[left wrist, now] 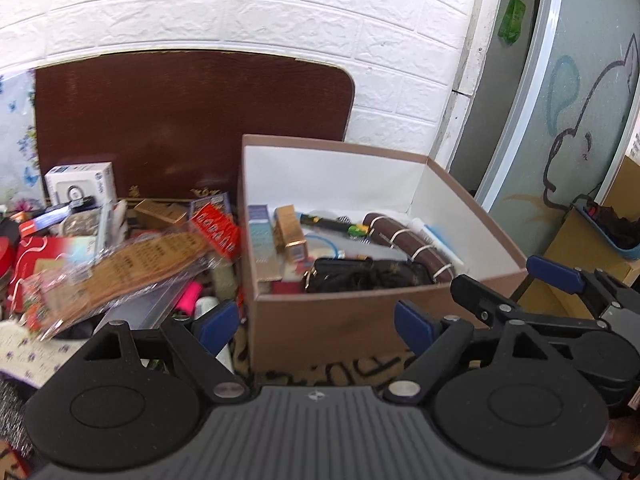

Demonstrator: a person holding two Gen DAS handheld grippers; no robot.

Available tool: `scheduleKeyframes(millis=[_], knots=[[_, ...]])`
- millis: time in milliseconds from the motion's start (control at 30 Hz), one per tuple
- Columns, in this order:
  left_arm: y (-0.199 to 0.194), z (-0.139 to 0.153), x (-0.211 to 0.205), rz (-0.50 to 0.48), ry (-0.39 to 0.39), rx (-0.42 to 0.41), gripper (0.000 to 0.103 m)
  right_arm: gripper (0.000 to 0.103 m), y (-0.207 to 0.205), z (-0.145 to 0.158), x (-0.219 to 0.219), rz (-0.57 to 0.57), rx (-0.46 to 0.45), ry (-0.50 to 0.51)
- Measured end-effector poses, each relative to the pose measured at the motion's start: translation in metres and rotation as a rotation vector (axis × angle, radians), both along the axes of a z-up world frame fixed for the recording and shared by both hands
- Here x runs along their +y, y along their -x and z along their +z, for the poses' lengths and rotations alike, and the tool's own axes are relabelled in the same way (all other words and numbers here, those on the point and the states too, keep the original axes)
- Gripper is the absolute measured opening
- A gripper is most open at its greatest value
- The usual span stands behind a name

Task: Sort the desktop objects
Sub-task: 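Withdraw both grippers from the box back toward the pile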

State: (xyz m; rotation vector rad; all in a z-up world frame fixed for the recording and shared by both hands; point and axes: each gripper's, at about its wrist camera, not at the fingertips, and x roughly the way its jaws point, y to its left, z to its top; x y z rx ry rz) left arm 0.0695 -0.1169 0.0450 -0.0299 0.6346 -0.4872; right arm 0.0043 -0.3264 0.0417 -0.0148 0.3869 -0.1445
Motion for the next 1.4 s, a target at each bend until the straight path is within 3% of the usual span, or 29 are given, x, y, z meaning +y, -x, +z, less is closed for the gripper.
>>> scheduleKeyframes(millis=[700,933,1267,1400], knots=[[0.032,-0.055,0.075,0.168,0.007,0.185,0.088,0.092,0.024,-0.044,0.074,0.103,0.152,0.008],[0.035,-0.072,0.105,0.217,0.011,0.208,0.088,0.092,0.019,-0.051,0.095,0.153,0.195,0.034],[0.037,-0.081,0.172,0.31,0.105,0.189,0.086,0.092,0.007,-0.064,0.136,0.324,0.221,0.075],[0.031,-0.086,0.184,0.325,0.142,0.206,0.078,0.092,0.001,-0.07,0.156,0.408,0.237,0.084]])
